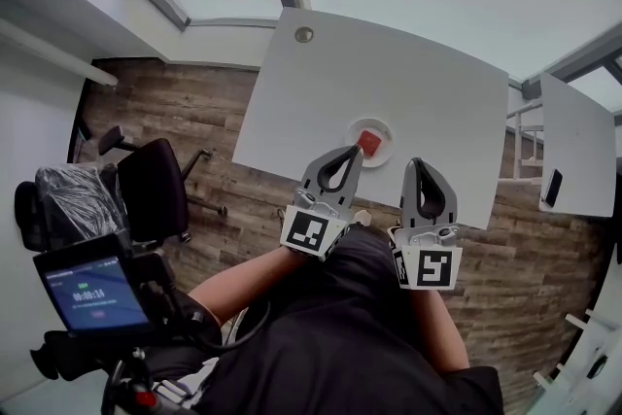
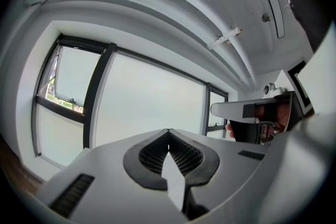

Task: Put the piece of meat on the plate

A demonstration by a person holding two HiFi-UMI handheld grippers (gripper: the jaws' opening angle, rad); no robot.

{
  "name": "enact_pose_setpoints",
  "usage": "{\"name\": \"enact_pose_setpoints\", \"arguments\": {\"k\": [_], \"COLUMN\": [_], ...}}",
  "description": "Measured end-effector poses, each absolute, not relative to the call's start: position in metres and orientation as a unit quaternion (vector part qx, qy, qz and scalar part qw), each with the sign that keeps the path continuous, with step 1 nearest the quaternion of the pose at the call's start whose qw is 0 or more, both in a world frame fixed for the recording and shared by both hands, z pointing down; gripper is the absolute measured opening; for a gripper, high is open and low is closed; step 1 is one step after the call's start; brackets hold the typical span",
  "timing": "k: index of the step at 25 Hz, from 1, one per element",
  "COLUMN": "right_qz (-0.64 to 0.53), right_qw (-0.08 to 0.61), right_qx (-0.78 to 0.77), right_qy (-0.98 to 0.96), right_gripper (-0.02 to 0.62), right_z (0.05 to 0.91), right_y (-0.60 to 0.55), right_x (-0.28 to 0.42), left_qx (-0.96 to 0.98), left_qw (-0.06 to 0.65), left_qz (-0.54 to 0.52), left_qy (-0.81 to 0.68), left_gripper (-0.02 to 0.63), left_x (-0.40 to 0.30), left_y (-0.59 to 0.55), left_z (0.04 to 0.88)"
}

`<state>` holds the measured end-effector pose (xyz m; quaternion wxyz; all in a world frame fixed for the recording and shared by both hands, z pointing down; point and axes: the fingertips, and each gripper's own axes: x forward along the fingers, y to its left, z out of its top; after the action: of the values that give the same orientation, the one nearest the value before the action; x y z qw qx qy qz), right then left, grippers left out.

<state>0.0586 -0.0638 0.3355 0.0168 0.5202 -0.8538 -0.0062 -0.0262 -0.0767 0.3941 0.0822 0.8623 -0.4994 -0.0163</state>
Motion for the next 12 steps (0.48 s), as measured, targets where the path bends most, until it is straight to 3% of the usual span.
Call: {"name": "enact_pose_setpoints", "arguments": {"k": [12], "right_qz": [-0.014], "right_qw": [0.031], "right_qx": [0.5], "right_qy": [-0.866], "right_gripper": [0.005], "right_z": [0.351], "right_y": [-0.062], "right_x": [0.044], "left_qx": [0.864], "left_qw": [0.072], "left_qz": [-0.019], "left_qy": [-0.497], "left_gripper": [0.006], "left_x": [-0.03], "left_y": [-0.073], "left_z": [0.391]}}
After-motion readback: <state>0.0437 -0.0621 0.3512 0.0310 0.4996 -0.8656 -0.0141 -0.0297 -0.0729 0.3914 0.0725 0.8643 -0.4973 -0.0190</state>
